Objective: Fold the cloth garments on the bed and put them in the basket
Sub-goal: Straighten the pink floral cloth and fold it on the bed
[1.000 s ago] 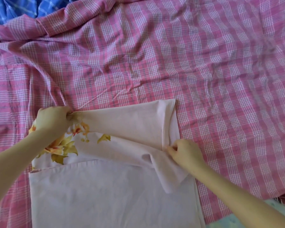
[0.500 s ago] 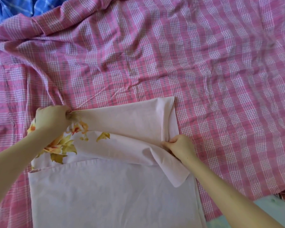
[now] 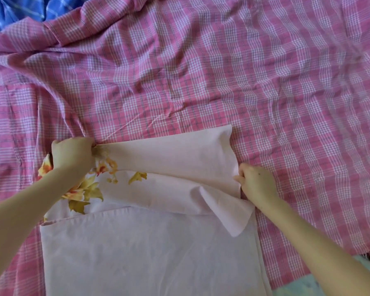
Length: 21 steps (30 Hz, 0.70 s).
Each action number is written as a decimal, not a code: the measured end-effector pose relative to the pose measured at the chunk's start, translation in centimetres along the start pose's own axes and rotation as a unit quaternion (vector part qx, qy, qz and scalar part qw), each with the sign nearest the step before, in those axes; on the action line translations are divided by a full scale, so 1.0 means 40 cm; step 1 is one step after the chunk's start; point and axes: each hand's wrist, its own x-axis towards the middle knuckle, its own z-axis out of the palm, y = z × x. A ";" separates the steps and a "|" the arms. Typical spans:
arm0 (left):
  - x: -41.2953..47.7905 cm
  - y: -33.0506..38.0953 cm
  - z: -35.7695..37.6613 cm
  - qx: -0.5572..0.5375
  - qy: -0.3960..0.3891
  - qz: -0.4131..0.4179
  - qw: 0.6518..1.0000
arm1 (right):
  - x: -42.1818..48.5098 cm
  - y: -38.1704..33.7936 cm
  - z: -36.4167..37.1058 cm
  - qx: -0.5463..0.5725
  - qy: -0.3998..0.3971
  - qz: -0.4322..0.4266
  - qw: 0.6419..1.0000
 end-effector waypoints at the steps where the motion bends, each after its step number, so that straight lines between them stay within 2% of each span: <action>1: 0.000 0.000 -0.001 0.002 0.001 0.001 1.000 | 0.006 0.003 0.011 0.034 -0.014 0.006 0.999; 3: -0.002 -0.002 -0.004 -0.001 0.000 0.001 1.000 | 0.011 0.012 0.020 0.085 -0.053 0.047 0.994; 7: -0.005 -0.002 -0.006 0.003 0.002 0.003 1.000 | 0.004 0.033 0.014 0.000 -0.236 0.090 0.968; 9: -0.007 0.000 -0.006 -0.003 0.002 -0.001 1.000 | -0.009 0.026 0.024 -0.014 -0.279 0.104 0.954; 13: -0.012 0.006 -0.009 -0.019 0.005 -0.008 1.000 | -0.048 0.021 0.048 -0.025 -0.237 0.123 0.963; 17: -0.016 0.009 -0.008 -0.024 0.008 -0.004 1.000 | -0.072 0.013 0.051 0.048 -0.183 0.151 0.970; 21: -0.017 0.007 -0.009 -0.018 0.013 -0.002 1.000 | -0.081 0.021 0.028 -0.117 -0.198 0.138 0.963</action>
